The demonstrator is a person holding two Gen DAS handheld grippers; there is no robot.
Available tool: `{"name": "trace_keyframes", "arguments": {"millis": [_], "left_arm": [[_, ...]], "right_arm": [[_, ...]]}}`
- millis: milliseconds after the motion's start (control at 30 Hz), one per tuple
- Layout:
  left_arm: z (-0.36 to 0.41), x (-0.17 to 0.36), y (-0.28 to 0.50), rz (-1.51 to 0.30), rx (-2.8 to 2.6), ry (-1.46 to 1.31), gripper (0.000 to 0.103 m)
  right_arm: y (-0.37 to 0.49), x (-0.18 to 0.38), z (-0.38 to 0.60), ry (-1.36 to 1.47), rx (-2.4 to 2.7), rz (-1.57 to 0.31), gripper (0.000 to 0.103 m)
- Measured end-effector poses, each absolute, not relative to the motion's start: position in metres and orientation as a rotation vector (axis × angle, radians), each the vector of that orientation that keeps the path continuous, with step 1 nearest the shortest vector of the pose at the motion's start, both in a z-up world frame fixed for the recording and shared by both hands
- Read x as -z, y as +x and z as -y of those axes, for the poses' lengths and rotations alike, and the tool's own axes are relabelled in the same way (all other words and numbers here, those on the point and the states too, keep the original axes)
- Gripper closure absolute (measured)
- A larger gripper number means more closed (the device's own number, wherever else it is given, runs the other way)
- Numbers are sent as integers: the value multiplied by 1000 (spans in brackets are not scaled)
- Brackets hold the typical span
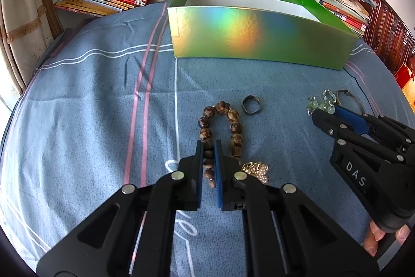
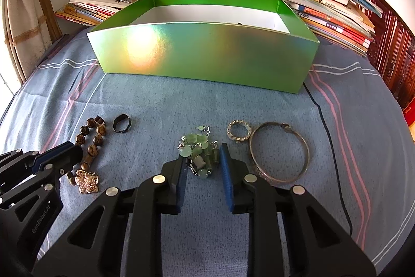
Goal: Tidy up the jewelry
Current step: 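Grasp the brown bead bracelet with the left tool while the right tool grasps the jade charm, then carry the brown bracelet into the box with the left tool while the right carries the jade charm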
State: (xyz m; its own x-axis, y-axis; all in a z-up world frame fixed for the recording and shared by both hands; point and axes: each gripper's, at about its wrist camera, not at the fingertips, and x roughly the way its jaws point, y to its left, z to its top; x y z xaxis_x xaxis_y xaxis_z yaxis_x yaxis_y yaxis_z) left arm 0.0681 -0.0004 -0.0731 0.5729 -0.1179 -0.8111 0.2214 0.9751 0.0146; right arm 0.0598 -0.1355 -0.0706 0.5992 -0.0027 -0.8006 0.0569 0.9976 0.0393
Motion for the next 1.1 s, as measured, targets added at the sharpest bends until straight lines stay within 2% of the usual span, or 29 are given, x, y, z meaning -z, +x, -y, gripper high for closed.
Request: {"name": "trace_keyframes", "arguments": {"millis": [100,133,300,800,1100], "left_arm": [[-2,70,67,-932,198,112,94],[-2,68,66,-930,196,108,94],[-10,63,68,-923,189,89,94],[-36,47,81,-929,206,5,95],[-42,-3,81,-850,274,-10,95]], "right_arm": [[58,70,136,71,39,-932,78],[58,70,136,74,39,-933,84],[55,66,139,87,38,-928,91],[48,37,160,133,55,-866,92],[41,14,162,136,46,-806,92]]}}
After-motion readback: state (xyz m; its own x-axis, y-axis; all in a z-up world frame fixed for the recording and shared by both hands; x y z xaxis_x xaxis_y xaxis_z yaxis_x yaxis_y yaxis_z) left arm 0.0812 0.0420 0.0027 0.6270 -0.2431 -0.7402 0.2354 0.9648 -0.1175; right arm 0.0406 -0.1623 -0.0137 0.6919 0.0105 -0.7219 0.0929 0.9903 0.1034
